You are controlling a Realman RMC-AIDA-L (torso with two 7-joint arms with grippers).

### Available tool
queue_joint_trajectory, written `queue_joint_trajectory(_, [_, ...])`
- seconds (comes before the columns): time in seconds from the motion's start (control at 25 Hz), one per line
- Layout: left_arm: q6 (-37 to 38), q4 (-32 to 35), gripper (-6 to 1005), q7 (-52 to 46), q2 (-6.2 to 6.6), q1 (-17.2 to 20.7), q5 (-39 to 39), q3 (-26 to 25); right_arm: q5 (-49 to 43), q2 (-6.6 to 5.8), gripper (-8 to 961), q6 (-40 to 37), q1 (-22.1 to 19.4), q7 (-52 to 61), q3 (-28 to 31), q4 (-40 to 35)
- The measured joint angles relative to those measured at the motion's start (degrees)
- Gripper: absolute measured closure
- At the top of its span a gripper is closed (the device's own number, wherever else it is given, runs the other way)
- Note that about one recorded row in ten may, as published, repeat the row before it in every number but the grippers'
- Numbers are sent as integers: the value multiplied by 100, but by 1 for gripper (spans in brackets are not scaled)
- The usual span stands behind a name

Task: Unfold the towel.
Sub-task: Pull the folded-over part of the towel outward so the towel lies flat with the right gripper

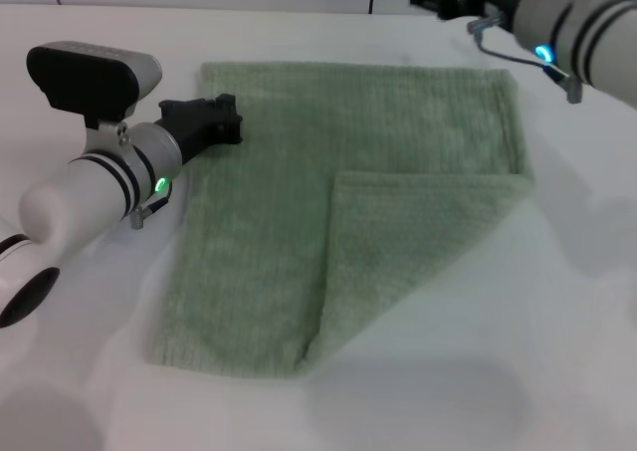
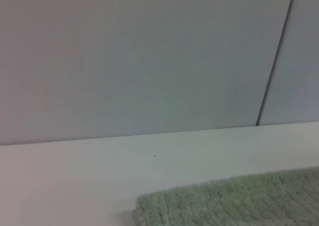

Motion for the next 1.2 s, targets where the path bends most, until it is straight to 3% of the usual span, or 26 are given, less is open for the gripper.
queue_joint_trajectory(0.08, [-2,-4,1001,0,1,1,1,0,51,14,135,799,314,-181,30,-44])
queue_joint_trajectory(0.16, [-2,-6,1001,0,2,1,1,0,152,24,134,1022,412,-312,44,-27])
queue_joint_trajectory(0.2, [2,-14,1001,0,3,1,1,-1,562,32,134,1488,609,-725,89,31])
queue_joint_trajectory(0.32, [3,-17,1001,-1,8,1,1,-1,1233,31,134,1923,777,-1419,262,116])
queue_joint_trajectory(0.48, [13,-23,1001,-1,11,1,1,-1,2556,39,134,2888,998,-2985,924,296])
queue_joint_trajectory(0.68, [17,-34,1001,-1,11,1,0,0,3071,35,135,3769,1403,-3854,1503,944])
queue_joint_trajectory(0.88, [15,-70,1000,-1,12,6,1,0,3120,35,134,4204,1778,-4361,1786,1621])
queue_joint_trajectory(1.2, [16,-88,1000,4,6,17,8,7,3449,42,134,4556,1829,-4993,1849,1838])
